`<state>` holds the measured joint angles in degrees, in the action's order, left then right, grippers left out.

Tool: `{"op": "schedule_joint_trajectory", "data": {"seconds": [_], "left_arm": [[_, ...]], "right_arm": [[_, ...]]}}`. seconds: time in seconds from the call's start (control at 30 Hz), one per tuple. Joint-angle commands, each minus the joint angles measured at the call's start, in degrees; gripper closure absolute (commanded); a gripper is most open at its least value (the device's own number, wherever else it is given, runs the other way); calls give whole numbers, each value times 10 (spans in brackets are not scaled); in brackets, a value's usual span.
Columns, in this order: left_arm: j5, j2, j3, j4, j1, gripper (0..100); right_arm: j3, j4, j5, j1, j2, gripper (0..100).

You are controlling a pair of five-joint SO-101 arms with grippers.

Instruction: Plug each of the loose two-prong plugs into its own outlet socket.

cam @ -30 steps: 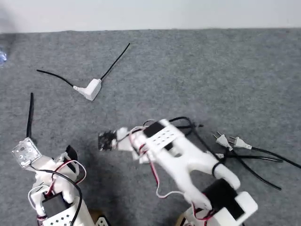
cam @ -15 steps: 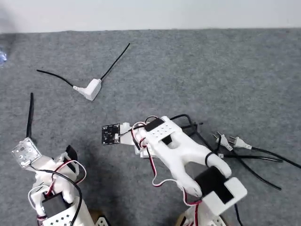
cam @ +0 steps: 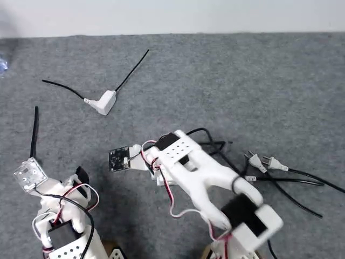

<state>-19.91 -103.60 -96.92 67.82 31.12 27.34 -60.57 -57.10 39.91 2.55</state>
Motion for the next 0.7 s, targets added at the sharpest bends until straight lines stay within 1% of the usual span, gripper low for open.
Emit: {"op": "schedule_joint_trajectory", "data": {"seconds": [0.0,0.07,0.13,0.27,0.53,0.67], "left_arm": [[4,-7,5,-2,-4,785],[4,-7,5,-2,-5,785],[4,-7,5,-2,-5,785],[4,-7,5,-2,-5,785],[4,-7,5,-2,-5,785],[4,-7,5,-1,-5,785]], "right_arm": [[-14,-16,-5,-12,-99,654],[-14,-9,-5,-27,-134,670],[-14,24,-3,-47,-147,683],[-15,70,-4,-80,-100,716],[-99,80,-3,-78,54,721],[-128,80,-5,-59,102,721]]}}
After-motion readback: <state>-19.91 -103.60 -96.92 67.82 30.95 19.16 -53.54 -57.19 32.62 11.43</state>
